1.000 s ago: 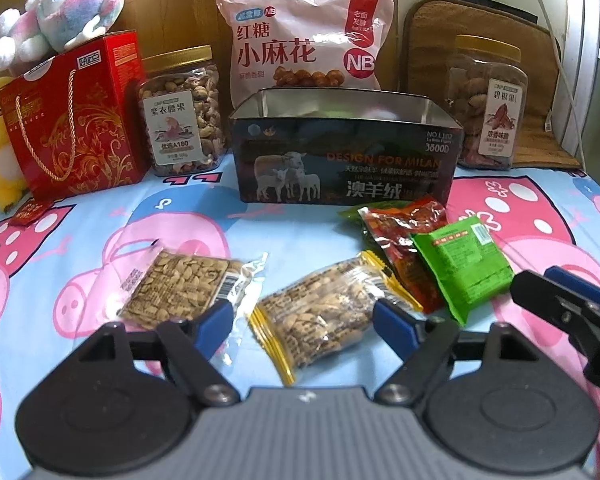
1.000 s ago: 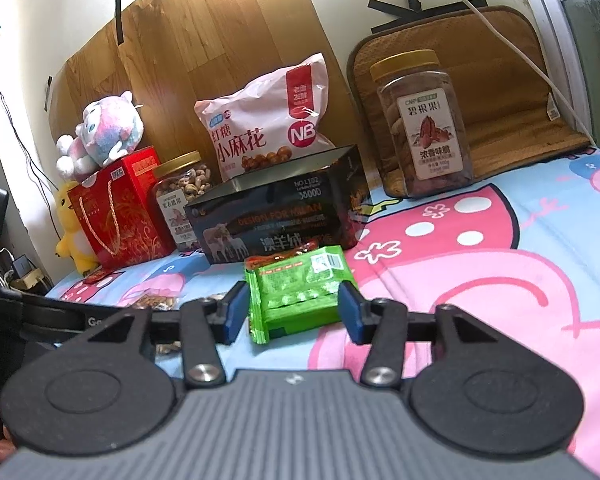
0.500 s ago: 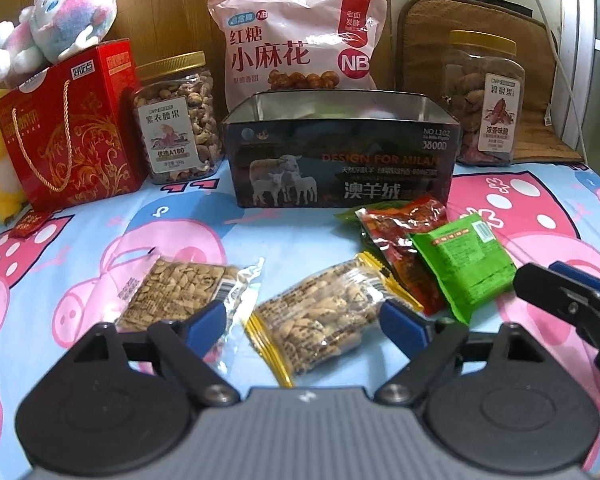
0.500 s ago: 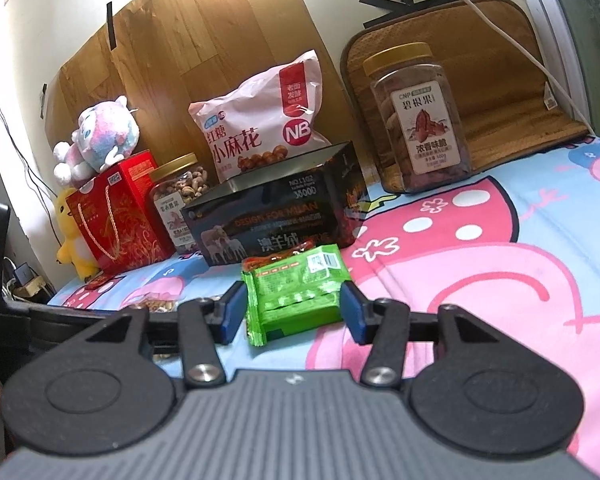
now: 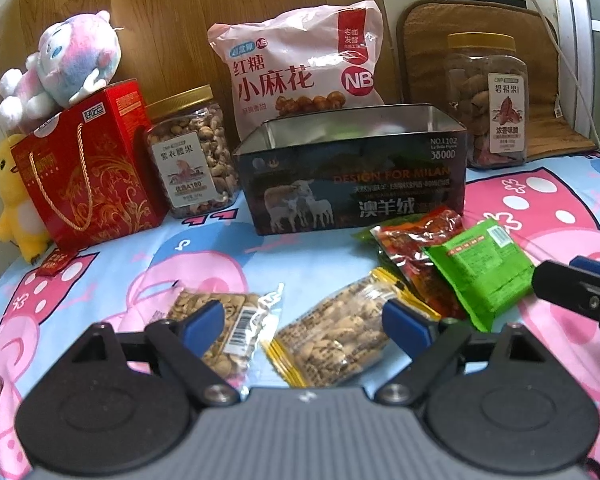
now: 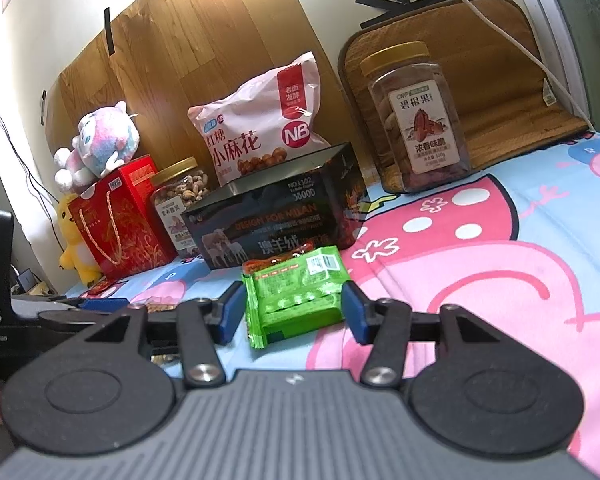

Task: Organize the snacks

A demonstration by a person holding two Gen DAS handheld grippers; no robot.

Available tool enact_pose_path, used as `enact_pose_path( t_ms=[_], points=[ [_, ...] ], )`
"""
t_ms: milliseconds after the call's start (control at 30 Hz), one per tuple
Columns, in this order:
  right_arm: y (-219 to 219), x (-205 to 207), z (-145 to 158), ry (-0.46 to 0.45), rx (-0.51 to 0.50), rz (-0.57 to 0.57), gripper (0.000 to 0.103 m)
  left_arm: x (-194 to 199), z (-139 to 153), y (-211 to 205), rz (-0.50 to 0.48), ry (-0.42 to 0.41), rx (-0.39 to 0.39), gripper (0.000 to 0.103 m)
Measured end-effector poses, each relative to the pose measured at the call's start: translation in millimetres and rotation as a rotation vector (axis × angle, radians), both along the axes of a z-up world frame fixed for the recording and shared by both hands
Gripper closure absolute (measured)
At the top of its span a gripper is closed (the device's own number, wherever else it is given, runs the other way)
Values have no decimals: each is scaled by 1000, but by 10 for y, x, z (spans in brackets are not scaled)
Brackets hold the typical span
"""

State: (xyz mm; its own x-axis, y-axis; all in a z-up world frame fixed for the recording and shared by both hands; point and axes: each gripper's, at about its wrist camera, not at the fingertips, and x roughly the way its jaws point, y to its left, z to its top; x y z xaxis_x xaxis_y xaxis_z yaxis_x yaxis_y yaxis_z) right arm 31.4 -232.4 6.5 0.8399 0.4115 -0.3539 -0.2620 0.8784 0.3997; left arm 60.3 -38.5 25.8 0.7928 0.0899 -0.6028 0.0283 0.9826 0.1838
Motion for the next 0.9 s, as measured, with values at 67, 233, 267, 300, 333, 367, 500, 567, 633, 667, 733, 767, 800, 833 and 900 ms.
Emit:
enact_pose_path(
  t_ms=[67, 233, 267, 300, 333, 367, 500, 567, 633, 667, 733, 767, 800, 833, 900],
  points=[
    [-6, -5, -2, -1, 6, -3, 47, -1, 2, -21, -3, -3, 8, 14],
    [-23, -9, -9, -1, 18, -4, 46, 5, 0, -48, -4, -5, 16, 14],
    [-22, -10, -9, -2, 20, -4, 46, 4, 0, -48, -4, -6, 17, 14],
    [-19, -13, -8, -3, 21, -4, 46, 6, 1, -48, -6, -6, 18, 14],
    [-22, -13, -9, -3, 22, -3, 46, 6, 2, -51, -7, -7, 20, 14],
    [-18, -17, -9, -3, 21, -6, 46, 7, 2, -53, -7, -7, 20, 14],
    [-20, -21, -8, -3, 22, -7, 46, 6, 5, -62, -7, -6, 21, 14],
    [-21, -22, -9, -2, 21, -7, 45, 5, 6, -70, -6, -6, 20, 14],
    [-43, -15, -6, 1, 24, -5, 45, 3, 21, -56, -14, -5, 11, 14],
    [-70, -10, -3, 8, 35, -8, 45, 3, 41, -27, -19, -6, -5, 14],
    [-166, 37, 0, 31, 51, -20, 45, 1, 120, 71, -36, -9, -67, 15],
    [-228, 76, 5, 46, 49, -35, 45, 0, 160, 124, -46, -12, -99, 17],
    [-309, 123, 13, 61, 51, -45, 46, 1, 204, 183, -61, -14, -139, 19],
    [-395, 173, 18, 76, 61, -45, 46, 9, 250, 238, -80, -8, -188, 21],
    [-569, 277, 25, 116, 98, -39, 46, 66, 308, 327, -139, 33, -311, 23]
  ],
)
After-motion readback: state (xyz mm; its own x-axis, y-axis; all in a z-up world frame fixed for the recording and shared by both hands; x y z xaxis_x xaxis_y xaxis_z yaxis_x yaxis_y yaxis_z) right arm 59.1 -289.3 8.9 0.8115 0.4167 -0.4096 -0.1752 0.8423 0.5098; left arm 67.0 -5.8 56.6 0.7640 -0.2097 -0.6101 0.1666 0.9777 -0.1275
